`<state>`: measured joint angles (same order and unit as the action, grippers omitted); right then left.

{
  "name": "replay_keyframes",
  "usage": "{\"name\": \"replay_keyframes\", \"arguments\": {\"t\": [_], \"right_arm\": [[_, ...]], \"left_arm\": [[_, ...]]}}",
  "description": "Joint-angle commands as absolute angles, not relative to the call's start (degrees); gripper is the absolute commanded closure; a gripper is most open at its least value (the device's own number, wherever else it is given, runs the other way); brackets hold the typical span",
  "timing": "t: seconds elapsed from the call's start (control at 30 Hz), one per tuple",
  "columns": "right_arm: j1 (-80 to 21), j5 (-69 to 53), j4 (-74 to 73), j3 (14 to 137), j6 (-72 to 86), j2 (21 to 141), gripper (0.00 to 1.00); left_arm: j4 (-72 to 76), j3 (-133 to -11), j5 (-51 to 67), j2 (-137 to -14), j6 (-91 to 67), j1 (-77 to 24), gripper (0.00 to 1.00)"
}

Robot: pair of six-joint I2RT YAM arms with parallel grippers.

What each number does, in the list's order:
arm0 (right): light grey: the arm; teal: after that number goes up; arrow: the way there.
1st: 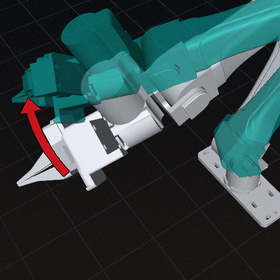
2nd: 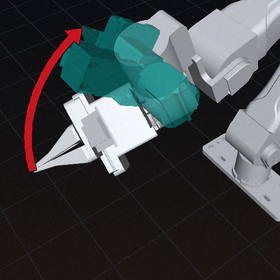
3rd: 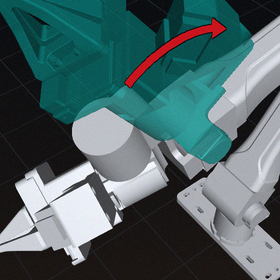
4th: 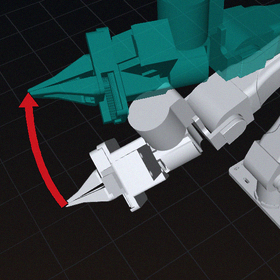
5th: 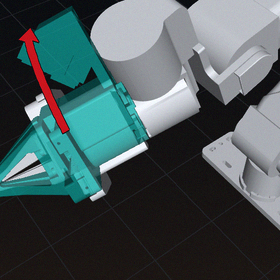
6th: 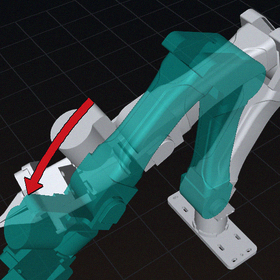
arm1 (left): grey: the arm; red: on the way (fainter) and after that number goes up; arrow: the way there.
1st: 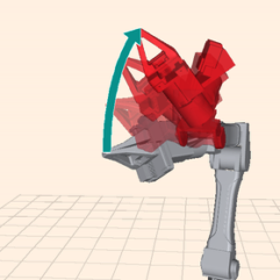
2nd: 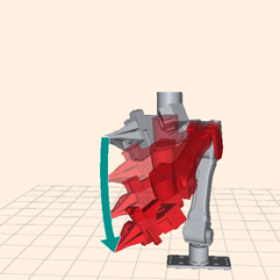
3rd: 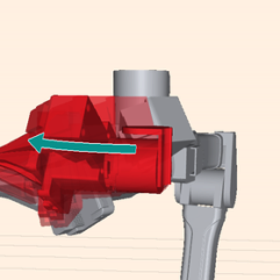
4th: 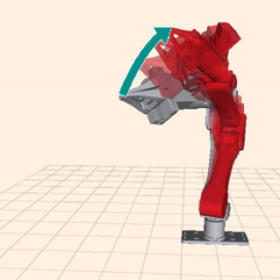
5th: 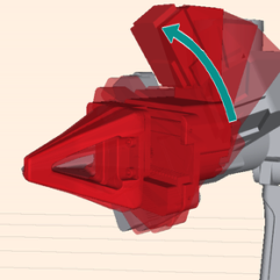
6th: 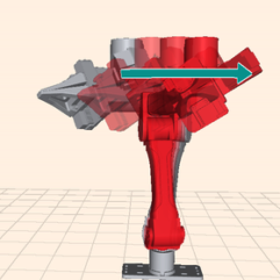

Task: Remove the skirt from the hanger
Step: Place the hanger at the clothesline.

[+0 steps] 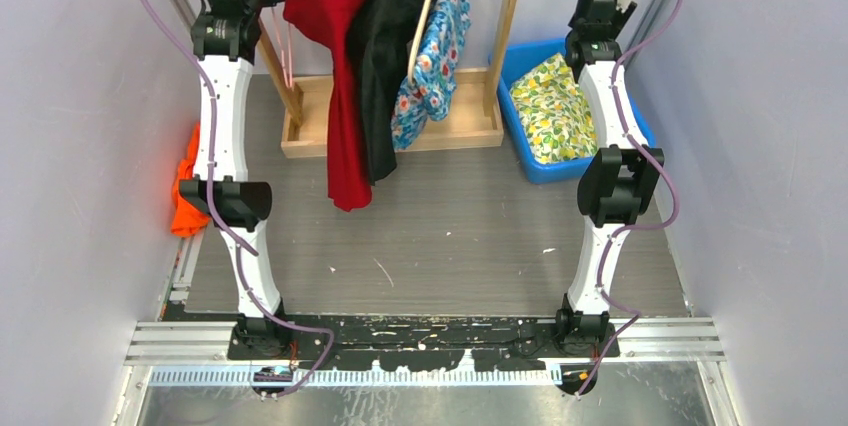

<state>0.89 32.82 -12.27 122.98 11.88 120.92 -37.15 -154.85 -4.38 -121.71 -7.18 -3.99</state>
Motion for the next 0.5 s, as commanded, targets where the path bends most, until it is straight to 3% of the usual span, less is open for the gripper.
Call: {"name": "replay_keyframes", "arguments": {"t": [0.0, 0.17, 0.37, 0.47], "right_arm": [[1.3, 32.5, -10.5, 122.1, 12.7, 119.4, 0.42], [1.3, 32.3, -10.6, 121.7, 13.5, 119.6, 0.42], [1.4, 31.9, -10.7, 121.7, 13.9, 119.9, 0.41], [1.3, 31.7, -10.9, 121.4, 14.2, 119.8, 0.41]], "left_arm": [[-40.0, -152.4, -3.9, -119.3, -6.1, -3.7, 1.00], [-39.4, -152.6, -4.0, -117.1, -4.9, -3.7, 0.95], [-39.0, -151.9, -2.9, -114.3, -4.8, -3.7, 0.69], [-38.6, -151.7, -2.7, -112.8, -4.6, -3.7, 0.63]]}}
